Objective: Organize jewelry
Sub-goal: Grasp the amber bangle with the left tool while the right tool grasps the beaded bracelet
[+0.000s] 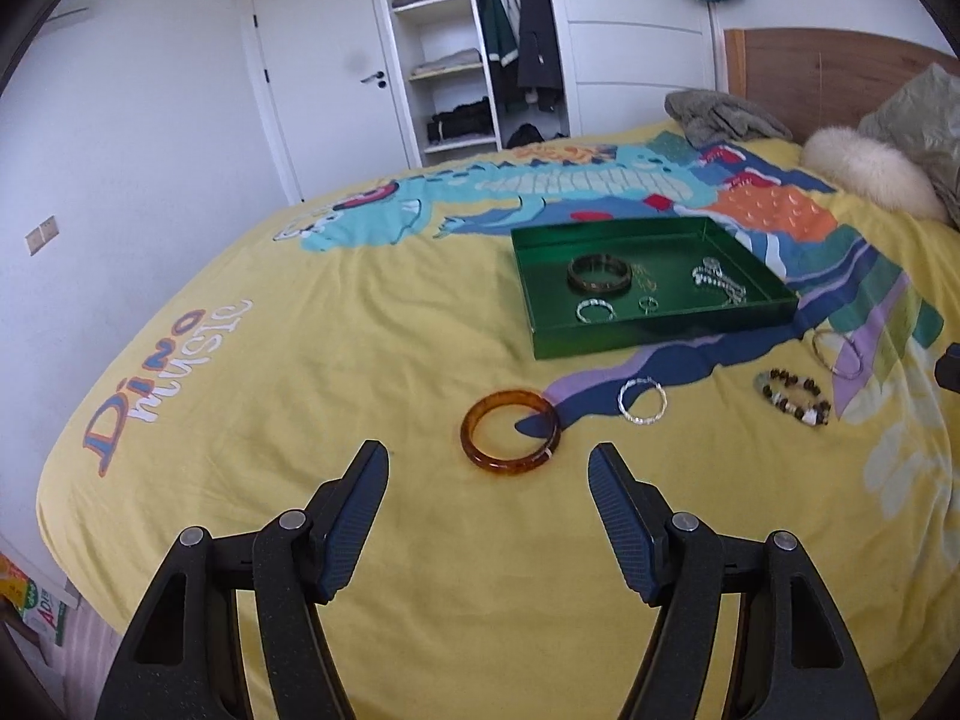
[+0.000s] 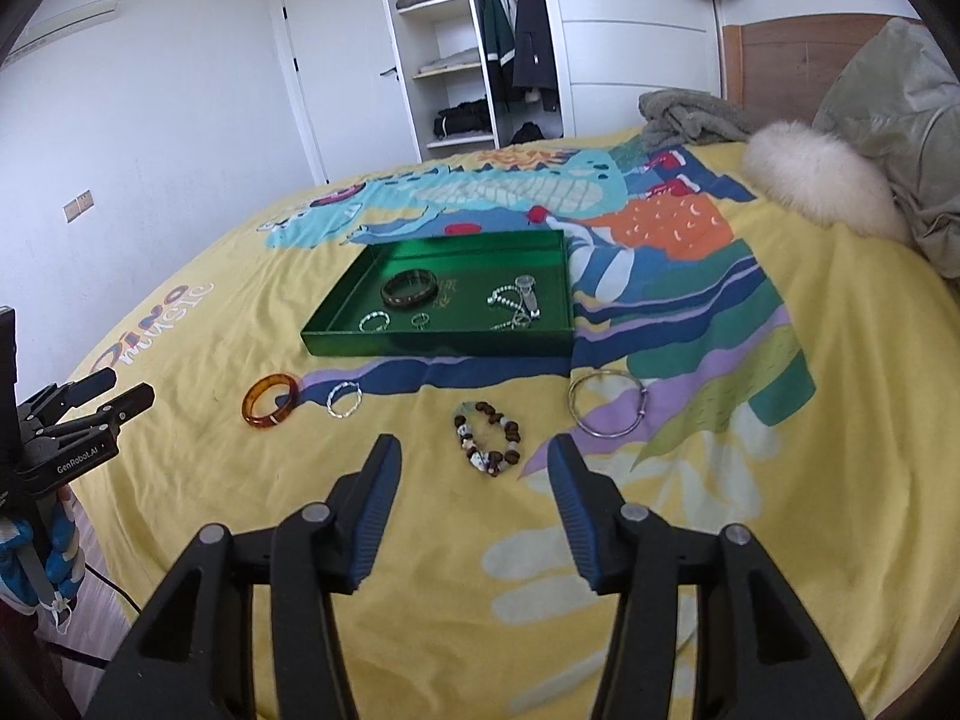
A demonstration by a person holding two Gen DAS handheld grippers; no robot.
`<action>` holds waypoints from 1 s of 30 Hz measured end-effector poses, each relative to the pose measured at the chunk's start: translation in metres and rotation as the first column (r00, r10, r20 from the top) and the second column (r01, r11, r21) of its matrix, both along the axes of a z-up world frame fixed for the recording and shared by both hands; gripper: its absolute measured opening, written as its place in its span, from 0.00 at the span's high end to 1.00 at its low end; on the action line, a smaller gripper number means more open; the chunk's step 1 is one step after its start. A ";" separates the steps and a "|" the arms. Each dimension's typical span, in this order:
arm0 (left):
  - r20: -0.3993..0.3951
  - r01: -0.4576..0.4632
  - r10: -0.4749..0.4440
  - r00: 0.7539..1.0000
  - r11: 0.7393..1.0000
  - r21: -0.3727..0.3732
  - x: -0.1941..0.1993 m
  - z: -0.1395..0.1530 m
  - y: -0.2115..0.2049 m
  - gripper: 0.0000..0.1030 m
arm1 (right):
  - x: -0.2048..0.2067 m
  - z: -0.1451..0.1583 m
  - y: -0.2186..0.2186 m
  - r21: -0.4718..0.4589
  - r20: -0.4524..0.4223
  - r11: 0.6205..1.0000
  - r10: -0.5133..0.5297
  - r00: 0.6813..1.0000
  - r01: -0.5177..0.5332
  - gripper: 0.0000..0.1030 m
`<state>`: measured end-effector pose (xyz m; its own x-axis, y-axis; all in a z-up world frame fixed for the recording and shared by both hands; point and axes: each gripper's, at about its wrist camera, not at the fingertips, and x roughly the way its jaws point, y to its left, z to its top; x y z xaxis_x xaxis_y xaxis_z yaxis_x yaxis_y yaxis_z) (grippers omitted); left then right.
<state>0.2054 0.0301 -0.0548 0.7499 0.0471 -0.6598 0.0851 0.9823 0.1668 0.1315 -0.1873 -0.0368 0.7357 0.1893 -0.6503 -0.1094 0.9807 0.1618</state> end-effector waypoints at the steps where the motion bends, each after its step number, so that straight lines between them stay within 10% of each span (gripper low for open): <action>1: -0.023 0.016 -0.016 1.000 1.000 0.002 0.007 -0.009 -0.002 0.38 | 0.008 -0.009 0.001 -0.002 -0.021 1.000 0.010 1.000 -0.010 0.52; 21: -0.214 0.087 -0.076 0.974 0.995 0.046 0.111 -0.106 -0.019 0.45 | 0.138 -0.116 0.028 -0.083 -0.241 0.978 0.166 0.956 -0.191 0.46; 30: -0.234 0.126 -0.127 0.964 0.992 -0.022 0.111 -0.108 -0.028 0.87 | 0.135 -0.124 0.032 -0.120 -0.240 0.971 0.173 0.955 -0.206 0.50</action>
